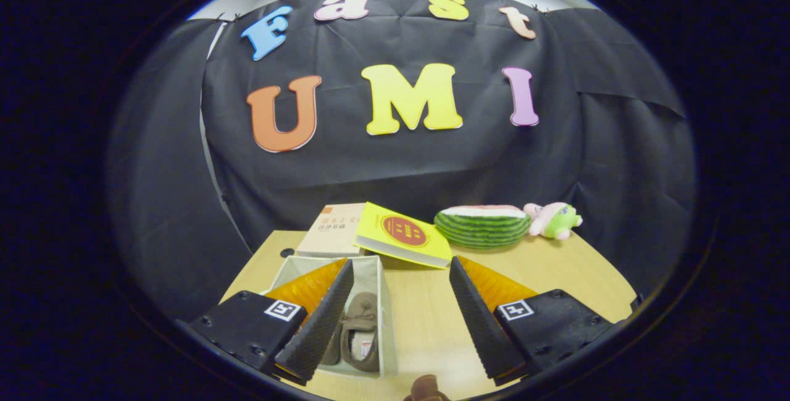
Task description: Open the storage box then place both shoes into the box .Put the left shoe in first, then the right shoe, with the right side of both shoes facing outward in a uniform manner.
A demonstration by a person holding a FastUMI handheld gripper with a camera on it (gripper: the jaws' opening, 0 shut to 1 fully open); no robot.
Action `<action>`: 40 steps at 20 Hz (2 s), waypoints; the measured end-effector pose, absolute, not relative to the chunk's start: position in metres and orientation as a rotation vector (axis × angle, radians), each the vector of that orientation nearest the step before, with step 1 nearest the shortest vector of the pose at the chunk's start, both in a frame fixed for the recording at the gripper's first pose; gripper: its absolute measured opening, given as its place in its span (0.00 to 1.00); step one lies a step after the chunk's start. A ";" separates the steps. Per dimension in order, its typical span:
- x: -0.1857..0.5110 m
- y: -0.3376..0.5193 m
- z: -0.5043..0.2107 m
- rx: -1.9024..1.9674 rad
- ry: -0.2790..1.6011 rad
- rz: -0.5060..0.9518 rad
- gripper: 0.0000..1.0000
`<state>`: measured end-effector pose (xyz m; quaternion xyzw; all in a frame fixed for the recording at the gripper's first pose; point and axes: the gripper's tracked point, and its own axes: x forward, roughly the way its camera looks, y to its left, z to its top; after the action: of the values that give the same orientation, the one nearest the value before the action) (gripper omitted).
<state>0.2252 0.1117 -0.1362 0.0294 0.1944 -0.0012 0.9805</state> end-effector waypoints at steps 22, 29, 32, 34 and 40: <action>0.062 0.058 -0.036 -0.041 0.086 0.035 1.00; 0.052 0.050 -0.043 0.019 0.070 0.065 1.00; 0.054 0.039 -0.048 0.032 0.072 0.052 1.00; 0.055 0.034 -0.052 0.017 0.073 0.039 1.00; 0.051 0.037 -0.062 -0.001 0.082 0.048 1.00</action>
<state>0.0513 0.0368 -0.0624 -0.0003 0.0412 0.0242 0.9989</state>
